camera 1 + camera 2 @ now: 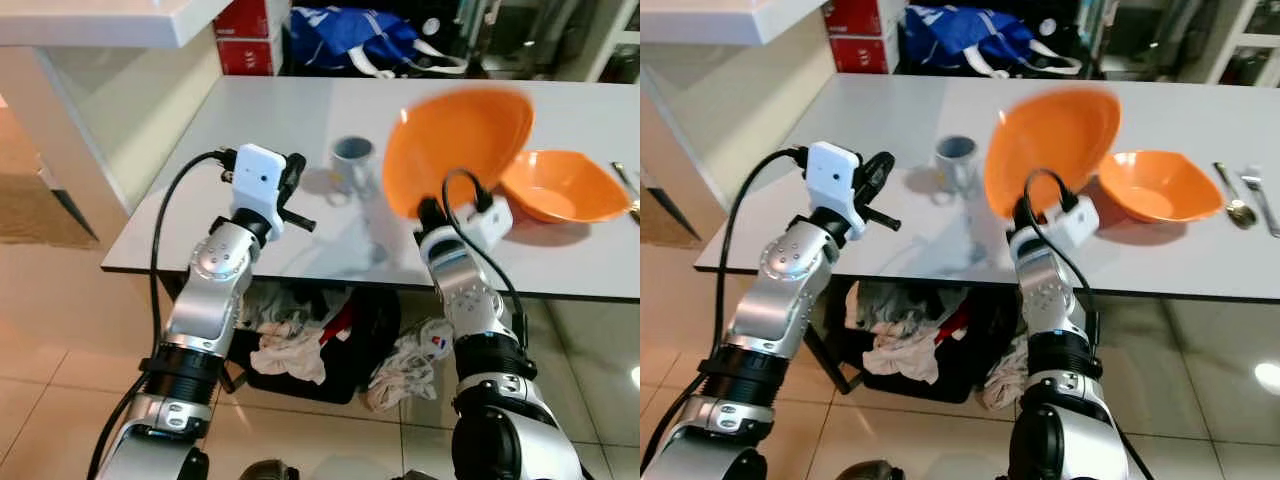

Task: Setting the table

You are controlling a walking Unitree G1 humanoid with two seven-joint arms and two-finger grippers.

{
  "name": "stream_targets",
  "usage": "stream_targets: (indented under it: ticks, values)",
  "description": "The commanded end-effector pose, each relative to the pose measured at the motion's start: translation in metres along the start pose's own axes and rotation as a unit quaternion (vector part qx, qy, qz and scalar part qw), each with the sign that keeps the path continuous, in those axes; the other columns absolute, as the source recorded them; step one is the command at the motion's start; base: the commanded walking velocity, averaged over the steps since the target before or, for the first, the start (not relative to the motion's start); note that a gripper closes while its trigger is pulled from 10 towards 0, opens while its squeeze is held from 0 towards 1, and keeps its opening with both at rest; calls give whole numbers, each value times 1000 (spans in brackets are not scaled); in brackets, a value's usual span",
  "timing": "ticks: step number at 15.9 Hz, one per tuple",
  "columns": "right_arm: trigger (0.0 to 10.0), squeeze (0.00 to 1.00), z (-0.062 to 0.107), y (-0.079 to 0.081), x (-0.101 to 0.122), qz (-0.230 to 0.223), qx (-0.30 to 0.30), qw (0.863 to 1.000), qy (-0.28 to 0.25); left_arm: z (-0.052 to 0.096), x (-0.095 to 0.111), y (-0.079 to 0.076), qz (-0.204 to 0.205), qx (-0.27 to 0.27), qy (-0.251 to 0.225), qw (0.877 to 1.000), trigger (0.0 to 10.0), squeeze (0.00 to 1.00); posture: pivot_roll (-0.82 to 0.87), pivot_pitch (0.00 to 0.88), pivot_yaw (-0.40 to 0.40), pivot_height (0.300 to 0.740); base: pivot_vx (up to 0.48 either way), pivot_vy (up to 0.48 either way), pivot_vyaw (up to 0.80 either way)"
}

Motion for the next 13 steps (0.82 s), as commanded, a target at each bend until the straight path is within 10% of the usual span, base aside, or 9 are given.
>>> stream_targets:
  ticks: [1, 10, 12, 13]
  values:
    - [10000, 0, -4, 10, 4, -10, 10, 1000, -8, 2, 0, 0, -2, -3, 4, 1000, 10000, 0, 131, 0, 43, 722, 0, 0, 0]
    - [10000, 0, -3, -33, 6, 0, -61, 998, -23, 6, 0, -1, -2, -7, 13, 1000, 10000, 0, 131, 0, 42, 722, 0, 0, 0]
    - [10000, 220, -2, -38, 5, 3, -73, 997, -23, 6, 0, -1, -1, -7, 13, 1000, 10000, 0, 131, 0, 41, 722, 0, 0, 0]
    - [10000, 565, -2, -40, 5, 4, -76, 997, -23, 7, 0, -1, -1, -7, 14, 1000, 10000, 0, 133, 0, 40, 722, 0, 0, 0]
Point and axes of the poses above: a point about 5 cm out from each wrist's last joint towards the gripper, its own z axis pointing back from the gripper into the wrist, its own x axis along the axis of the wrist's last joint, y = z × x, the point moved 4 cm from there along -z, pointing out of the wrist towards the gripper, and after that the axes turned 11 degrees about -z, right-handed, at the moved point
